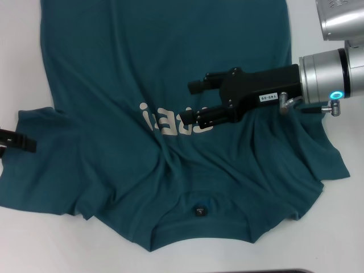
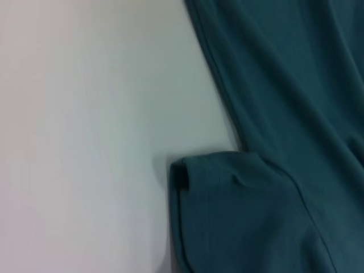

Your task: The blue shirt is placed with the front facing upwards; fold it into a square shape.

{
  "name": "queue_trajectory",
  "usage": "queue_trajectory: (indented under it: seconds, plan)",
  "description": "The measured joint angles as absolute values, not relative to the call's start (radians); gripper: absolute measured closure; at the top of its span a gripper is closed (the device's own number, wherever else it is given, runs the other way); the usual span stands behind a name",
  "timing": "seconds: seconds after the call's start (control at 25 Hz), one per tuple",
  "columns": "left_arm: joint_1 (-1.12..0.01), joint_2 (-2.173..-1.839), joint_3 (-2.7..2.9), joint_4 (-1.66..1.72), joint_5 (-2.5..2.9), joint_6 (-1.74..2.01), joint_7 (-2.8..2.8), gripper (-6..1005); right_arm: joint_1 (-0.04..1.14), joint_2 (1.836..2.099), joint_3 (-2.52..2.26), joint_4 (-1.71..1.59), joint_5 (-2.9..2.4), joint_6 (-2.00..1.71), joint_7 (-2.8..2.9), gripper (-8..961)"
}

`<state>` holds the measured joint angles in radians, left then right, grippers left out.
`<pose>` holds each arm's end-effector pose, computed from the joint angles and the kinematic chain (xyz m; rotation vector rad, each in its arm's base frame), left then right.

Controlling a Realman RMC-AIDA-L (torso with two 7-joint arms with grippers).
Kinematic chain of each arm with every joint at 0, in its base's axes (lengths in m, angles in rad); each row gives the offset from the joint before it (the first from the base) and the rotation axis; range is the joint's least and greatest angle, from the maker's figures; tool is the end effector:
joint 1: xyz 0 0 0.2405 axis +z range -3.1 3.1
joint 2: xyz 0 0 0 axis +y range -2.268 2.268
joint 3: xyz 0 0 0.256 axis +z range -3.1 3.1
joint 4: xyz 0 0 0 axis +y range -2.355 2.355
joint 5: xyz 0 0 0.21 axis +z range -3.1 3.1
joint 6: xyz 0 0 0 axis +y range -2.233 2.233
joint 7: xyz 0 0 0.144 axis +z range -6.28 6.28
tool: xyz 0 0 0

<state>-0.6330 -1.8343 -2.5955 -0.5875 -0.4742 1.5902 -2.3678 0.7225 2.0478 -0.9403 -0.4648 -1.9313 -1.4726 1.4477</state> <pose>-0.3473 0.3298 0.0842 -2.1870 -1.9235 0.0733 0.2113 0.3512 -0.0467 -2.9795 0.6090 0.6094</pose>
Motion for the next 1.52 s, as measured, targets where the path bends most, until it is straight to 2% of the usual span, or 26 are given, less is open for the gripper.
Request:
queue_trajectory:
  seconds: [1.52]
  plan:
    - [-0.666, -1.85, -2.588, -0.588, -0.435, 1.619, -2.381, 157, 0.724, 2.046, -0.934, -0.471, -1.931, -1.472, 1.441, 72]
